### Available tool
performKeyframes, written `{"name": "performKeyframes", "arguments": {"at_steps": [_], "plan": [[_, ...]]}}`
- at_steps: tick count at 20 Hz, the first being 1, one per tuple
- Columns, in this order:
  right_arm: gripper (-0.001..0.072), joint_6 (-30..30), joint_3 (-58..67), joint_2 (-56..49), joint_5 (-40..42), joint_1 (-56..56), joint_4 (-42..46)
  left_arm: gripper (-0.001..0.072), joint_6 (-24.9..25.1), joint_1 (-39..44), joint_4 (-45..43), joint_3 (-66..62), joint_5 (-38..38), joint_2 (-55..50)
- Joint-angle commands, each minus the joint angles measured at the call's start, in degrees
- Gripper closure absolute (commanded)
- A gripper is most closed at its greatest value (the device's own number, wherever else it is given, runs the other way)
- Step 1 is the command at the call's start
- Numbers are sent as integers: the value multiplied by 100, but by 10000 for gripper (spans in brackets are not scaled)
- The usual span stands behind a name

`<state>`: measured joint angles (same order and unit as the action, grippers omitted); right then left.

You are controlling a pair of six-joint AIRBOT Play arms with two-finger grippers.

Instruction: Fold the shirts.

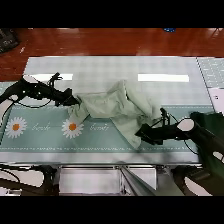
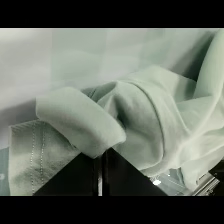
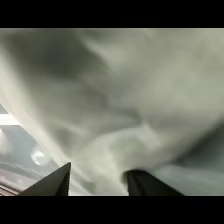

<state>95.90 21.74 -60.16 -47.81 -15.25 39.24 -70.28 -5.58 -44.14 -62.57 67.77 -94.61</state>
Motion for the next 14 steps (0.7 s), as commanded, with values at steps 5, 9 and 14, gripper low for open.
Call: {"name": "performKeyframes", "arguments": {"at_steps": [5,9,14], "plan": [[692,-1672,1696,-1093,518,-299,-1134,689,0,-81,116,-85,48,173],[693,-1423,3928,-796,-546,422,-9,690,55,-662,1419,-850,39,1003],[693,-1051,7453,-590,-1746,1147,949,690,57,-1451,2686,-2562,-166,2159]]}}
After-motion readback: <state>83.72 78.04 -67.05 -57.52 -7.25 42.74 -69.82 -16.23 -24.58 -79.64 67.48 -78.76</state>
